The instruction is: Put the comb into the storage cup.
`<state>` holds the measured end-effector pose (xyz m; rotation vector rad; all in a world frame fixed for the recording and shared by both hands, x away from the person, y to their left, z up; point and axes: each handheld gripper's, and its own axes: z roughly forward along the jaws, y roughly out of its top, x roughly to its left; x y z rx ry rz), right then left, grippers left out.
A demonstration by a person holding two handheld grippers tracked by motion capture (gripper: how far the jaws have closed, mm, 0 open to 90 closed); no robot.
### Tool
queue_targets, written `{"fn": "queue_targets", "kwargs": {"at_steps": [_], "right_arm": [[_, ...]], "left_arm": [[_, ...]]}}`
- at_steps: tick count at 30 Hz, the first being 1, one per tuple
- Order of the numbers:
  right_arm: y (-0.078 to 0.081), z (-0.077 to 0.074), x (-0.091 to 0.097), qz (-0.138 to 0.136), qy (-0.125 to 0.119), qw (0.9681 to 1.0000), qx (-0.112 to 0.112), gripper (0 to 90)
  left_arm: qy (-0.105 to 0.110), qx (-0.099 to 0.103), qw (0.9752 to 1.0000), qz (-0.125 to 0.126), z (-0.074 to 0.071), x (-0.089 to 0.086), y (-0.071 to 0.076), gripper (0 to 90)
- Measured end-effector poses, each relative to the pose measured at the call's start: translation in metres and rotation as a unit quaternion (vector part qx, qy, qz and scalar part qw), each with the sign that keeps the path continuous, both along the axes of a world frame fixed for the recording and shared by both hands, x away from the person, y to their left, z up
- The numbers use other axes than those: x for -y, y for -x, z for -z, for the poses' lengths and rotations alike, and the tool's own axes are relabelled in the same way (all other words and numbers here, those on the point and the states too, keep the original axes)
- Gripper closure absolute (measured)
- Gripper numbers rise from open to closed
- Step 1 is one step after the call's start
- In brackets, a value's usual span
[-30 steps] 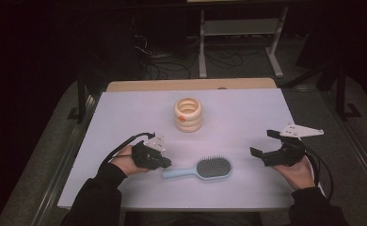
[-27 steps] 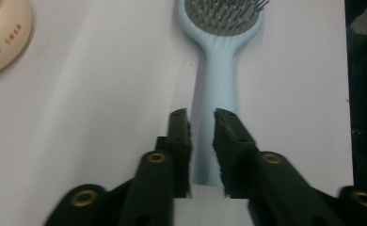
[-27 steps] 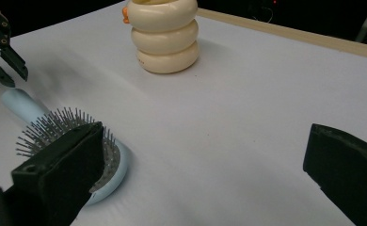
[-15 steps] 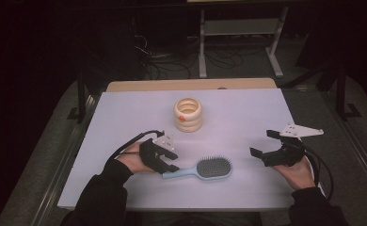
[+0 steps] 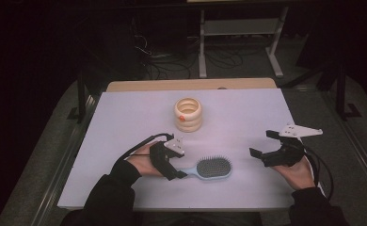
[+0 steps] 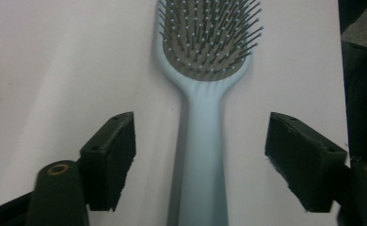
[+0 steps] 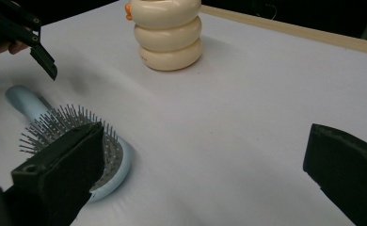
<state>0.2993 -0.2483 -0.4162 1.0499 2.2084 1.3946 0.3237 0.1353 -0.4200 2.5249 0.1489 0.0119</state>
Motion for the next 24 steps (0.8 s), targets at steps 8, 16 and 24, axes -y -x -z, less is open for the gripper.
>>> {"fn": "queue_targets", "kwargs": {"at_steps": [8, 16, 24], "right_arm": [[0.0, 0.0, 0.0, -0.001, 0.0, 1.0, 0.0, 0.0], [0.0, 0.0, 0.0, -0.002, 0.0, 1.0, 0.0, 0.0], [0.0, 0.0, 0.0, -0.003, 0.001, 1.0, 0.0, 0.0]], "left_arm": [[-0.014, 0.003, 0.9999, 0.004, 0.011, 0.016, 0.002, 15.2], [-0.025, -0.007, 0.9995, 0.017, 0.019, 0.023, 0.001, 17.0], [-0.024, -0.01, 0.9995, 0.017, 0.022, 0.023, -0.003, 20.6]]}}
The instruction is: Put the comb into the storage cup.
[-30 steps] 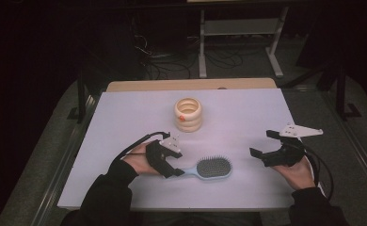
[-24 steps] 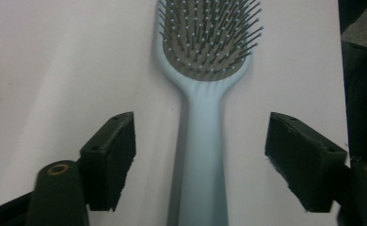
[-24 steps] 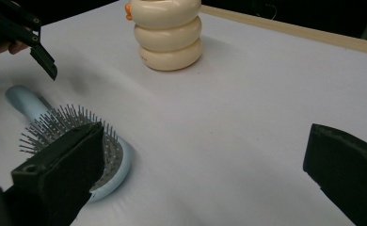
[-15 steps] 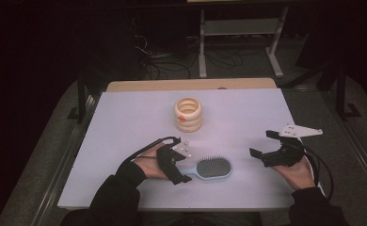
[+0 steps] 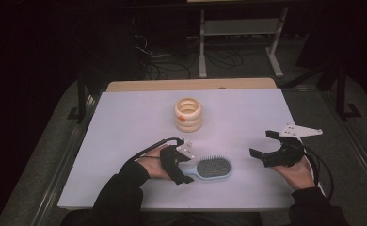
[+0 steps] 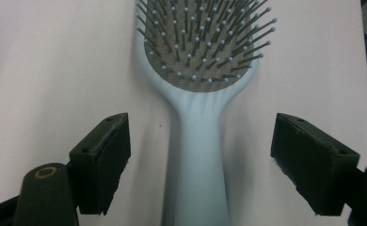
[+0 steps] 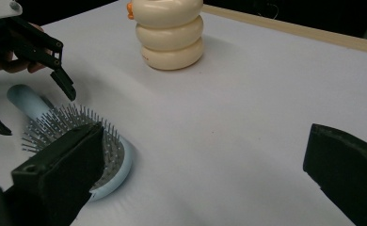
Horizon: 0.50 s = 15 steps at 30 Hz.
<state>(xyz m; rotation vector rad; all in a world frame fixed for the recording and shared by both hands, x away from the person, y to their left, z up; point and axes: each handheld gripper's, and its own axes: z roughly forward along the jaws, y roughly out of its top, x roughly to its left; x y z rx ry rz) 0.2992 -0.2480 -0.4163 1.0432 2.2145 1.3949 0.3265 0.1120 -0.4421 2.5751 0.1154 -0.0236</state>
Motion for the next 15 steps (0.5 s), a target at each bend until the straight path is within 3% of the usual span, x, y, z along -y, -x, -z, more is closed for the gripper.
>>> {"fn": "queue_targets", "kwargs": {"at_steps": [9, 15], "right_arm": [[0.0001, 0.0, 0.0, 0.0, 0.0, 1.0, 0.0, 0.0], [-0.0001, 0.0001, 0.0, -0.001, 0.001, 1.0, -0.001, 0.0]], "left_arm": [[-0.001, -0.003, 1.0, 0.003, 0.0033, 0.0022, -0.0005, 25.0], [-0.002, -0.007, 0.9999, 0.007, 0.006, 0.0035, -0.0007, 35.3]]}}
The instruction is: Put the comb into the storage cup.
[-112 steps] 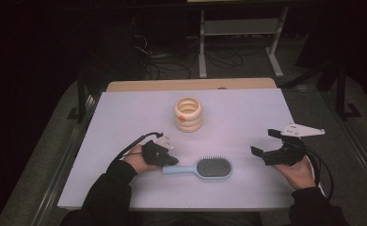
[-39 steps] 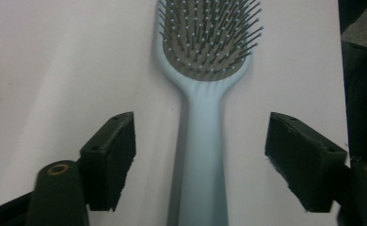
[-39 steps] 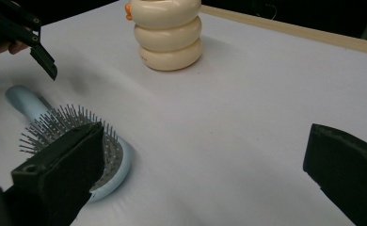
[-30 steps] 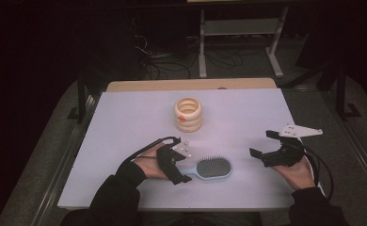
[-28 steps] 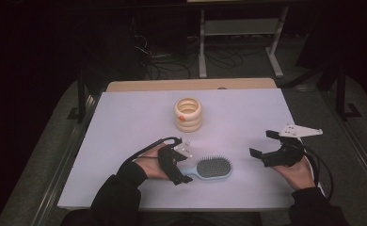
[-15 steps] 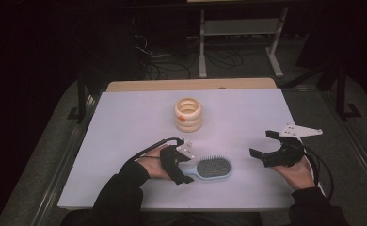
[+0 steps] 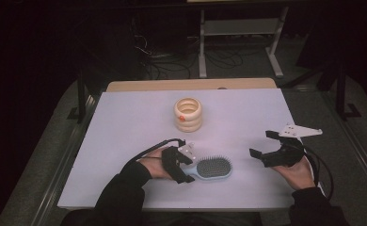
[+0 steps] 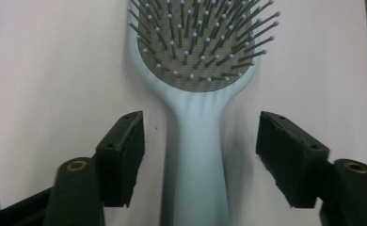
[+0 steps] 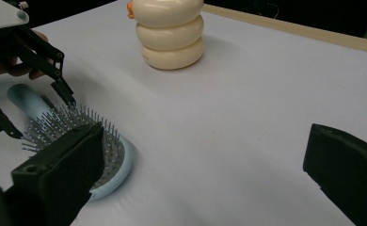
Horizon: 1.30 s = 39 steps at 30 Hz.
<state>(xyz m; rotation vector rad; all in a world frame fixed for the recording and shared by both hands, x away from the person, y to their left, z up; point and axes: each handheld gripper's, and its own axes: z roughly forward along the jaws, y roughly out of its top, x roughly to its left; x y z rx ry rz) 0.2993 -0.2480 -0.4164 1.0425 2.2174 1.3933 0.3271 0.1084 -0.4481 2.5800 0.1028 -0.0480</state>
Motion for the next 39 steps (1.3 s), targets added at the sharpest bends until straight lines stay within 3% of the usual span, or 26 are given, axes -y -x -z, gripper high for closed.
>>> {"fn": "queue_targets", "kwargs": {"at_steps": [9, 18, 23, 29, 39], "right_arm": [[0.0004, -0.0002, -0.0002, 0.0, 0.001, 1.0, 0.001, 0.0], [0.0003, -0.0001, -0.0004, 0.0, 0.002, 1.0, 0.0, 0.0], [0.0002, 0.0, -0.0005, 0.0, 0.002, 1.0, 0.0, 0.0], [0.0002, 0.0, -0.0004, 0.001, 0.003, 1.0, 0.001, 0.0], [0.0001, 0.0001, -0.0003, 0.001, 0.003, 1.0, 0.0, 0.0]], "left_arm": [[-0.001, 0.002, 1.0, -0.008, 0.0012, 0.0002, -0.0036, 46.2], [0.0, -0.002, 1.0, 0.002, 0.0008, 0.0011, -0.0056, 58.4], [-0.014, 0.007, 0.9999, 0.005, -0.0008, 0.0042, -0.0061, 68.6], [-0.021, 0.02, 0.9995, 0.014, -0.0015, 0.0059, -0.0047, 69.9], [-0.022, 0.02, 0.9995, 0.011, -0.0022, 0.006, -0.0042, 69.9]]}}
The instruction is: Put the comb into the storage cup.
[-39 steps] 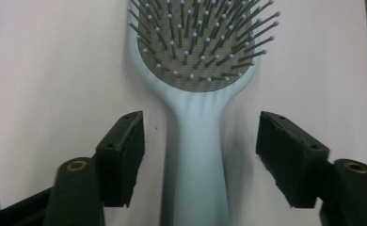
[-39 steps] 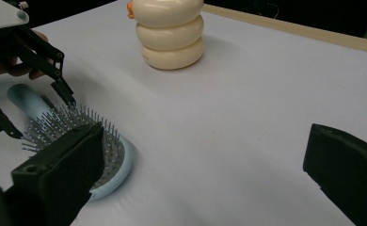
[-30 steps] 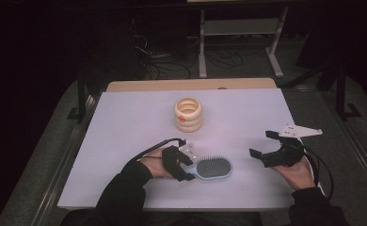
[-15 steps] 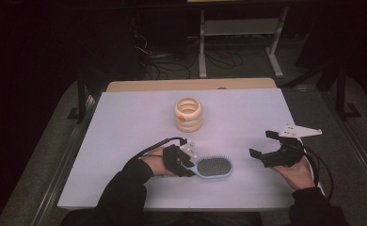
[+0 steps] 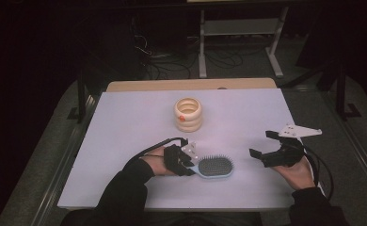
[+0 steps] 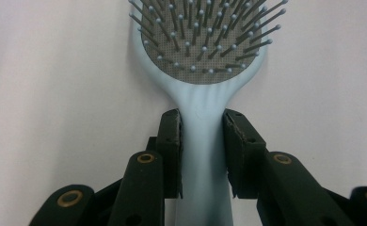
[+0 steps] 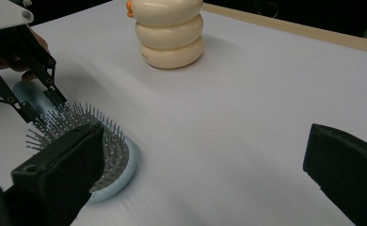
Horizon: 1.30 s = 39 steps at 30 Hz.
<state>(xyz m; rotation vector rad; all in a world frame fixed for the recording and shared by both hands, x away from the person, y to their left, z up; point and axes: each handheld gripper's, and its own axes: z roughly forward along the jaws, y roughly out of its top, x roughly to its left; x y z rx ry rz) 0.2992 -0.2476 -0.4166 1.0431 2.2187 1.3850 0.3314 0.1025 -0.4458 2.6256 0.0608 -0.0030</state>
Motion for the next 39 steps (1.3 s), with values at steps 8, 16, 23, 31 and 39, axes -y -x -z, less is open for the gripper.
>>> {"fn": "queue_targets", "kwargs": {"at_steps": [8, 16, 23, 31, 39], "right_arm": [[0.0, 0.0, 0.0, 0.0, 0.0, 1.0, 0.0, 0.0], [0.0, 0.0, 0.0, 0.0, 0.0, 1.0, -0.001, 0.0], [0.0, 0.0, 0.0, 0.001, 0.0, 1.0, -0.001, 0.0], [0.0, 0.0, 0.0, 0.002, -0.001, 1.0, -0.002, 0.0], [0.0, 0.0, 0.0, 0.002, -0.001, 1.0, -0.003, 0.0]], "left_arm": [[0.003, 0.011, 0.9999, -0.004, -0.002, -0.002, 0.001, 70.0], [0.02, 0.013, 0.9997, -0.009, -0.01, -0.008, -0.001, 70.0], [0.024, 0.019, 0.9993, -0.021, -0.019, -0.019, -0.003, 70.0], [0.029, 0.029, 0.9986, -0.032, -0.034, -0.031, -0.004, 70.0], [0.037, 0.043, 0.9978, -0.035, -0.049, -0.038, -0.002, 70.0]]}}
